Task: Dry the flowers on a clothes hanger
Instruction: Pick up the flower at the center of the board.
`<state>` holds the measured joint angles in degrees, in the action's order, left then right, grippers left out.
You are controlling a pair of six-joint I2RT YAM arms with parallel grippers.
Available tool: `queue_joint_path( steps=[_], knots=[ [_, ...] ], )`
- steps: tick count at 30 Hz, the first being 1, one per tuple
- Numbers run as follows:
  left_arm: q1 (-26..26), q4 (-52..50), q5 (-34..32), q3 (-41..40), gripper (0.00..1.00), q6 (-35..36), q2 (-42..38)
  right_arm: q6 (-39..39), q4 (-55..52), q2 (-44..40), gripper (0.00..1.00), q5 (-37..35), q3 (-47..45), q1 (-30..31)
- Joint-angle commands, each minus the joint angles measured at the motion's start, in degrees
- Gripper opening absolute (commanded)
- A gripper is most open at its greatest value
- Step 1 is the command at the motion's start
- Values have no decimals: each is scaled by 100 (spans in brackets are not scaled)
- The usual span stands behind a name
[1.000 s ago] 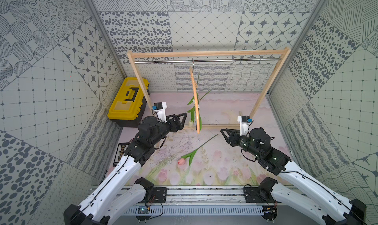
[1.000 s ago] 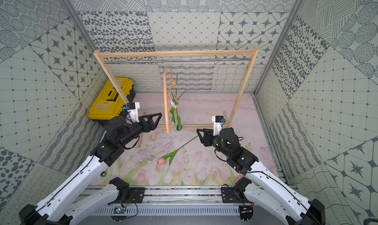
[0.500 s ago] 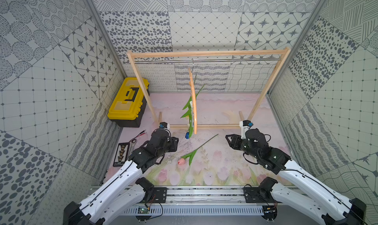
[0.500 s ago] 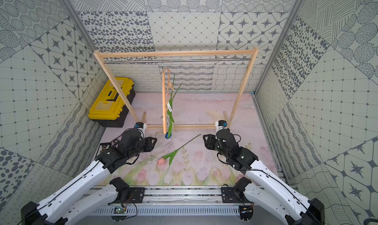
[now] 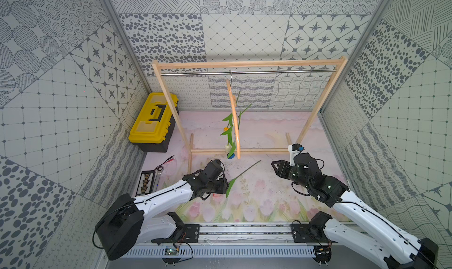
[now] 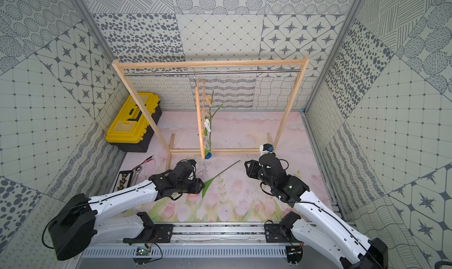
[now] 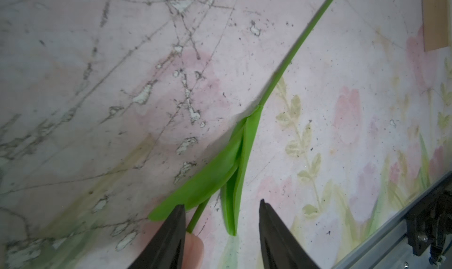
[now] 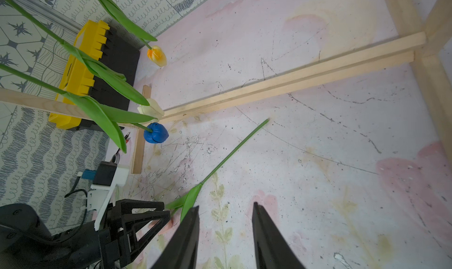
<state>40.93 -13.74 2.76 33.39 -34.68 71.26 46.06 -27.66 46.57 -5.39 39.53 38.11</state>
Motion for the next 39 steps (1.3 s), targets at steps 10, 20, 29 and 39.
queue_joint_path(
  steps=[10,20,29,39],
  knots=[
    [347,962,-194,979,49,1182,1631,-1,41,-120,39,125,-75,-105],
    [440,1205,-268,1445,33,1622,2469,-9,-11,-169,35,203,-80,-143],
    [458,1507,-554,1432,48,1659,2203,0,-134,-242,35,194,-59,-151],
    [460,1761,-180,1904,32,2129,2935,65,-134,-231,34,213,-21,-170]
  ],
)
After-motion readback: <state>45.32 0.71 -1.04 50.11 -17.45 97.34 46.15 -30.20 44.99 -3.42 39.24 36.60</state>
